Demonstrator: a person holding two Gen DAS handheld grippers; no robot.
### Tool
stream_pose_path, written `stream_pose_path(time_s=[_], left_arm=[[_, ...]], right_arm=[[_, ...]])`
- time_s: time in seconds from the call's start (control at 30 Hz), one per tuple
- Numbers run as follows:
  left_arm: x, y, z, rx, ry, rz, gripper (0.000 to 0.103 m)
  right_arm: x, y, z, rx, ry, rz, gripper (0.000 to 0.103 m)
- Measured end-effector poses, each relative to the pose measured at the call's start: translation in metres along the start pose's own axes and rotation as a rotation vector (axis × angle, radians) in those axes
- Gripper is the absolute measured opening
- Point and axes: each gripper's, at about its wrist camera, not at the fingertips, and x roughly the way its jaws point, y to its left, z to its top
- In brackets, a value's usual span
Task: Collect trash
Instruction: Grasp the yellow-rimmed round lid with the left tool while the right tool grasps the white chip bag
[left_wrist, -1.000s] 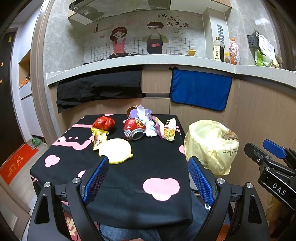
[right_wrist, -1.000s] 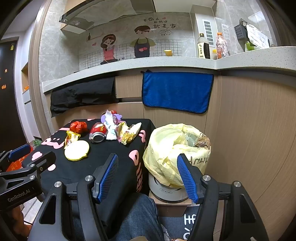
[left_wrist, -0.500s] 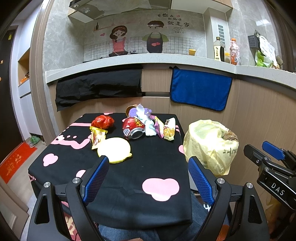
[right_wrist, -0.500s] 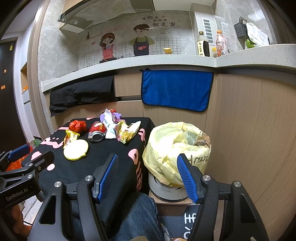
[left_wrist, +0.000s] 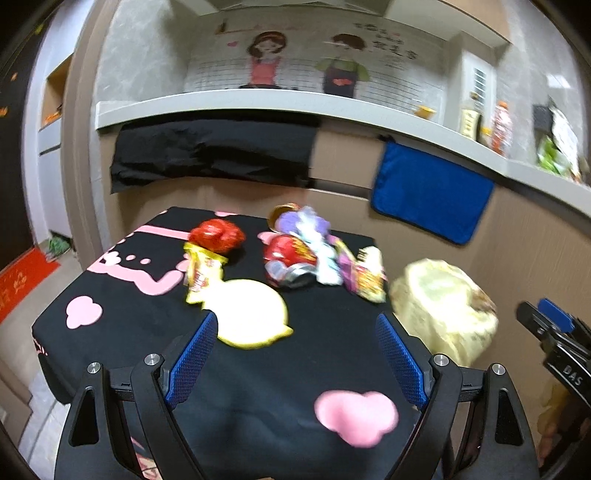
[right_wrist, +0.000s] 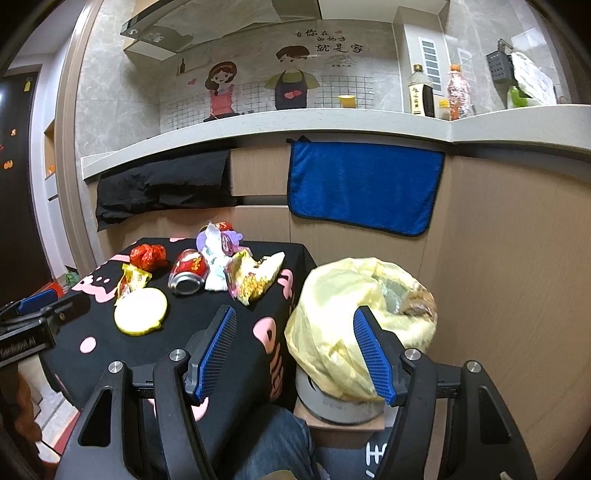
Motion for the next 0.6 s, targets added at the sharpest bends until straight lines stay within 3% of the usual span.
stream_pose_path(time_s=[0.3, 0.47, 0.6], left_arm=[[0.06, 0.078, 0.023, -0.053, 0.014, 0.074, 0.087], [0.099, 0.106, 0.024, -0.103, 0.135, 0.015, 0.086], [0.126, 0.111, 0.013, -0.158, 0.246, -0.046, 0.074]], right_arm=[[0.065, 0.021, 0.01, -0.017, 0.057, 0.049, 0.063], [0.095, 0.03, 0.005, -0.014, 0.105, 0.057, 0.063], [0.112, 0.035, 0.0, -0.029, 0.144, 0.06, 0.063]])
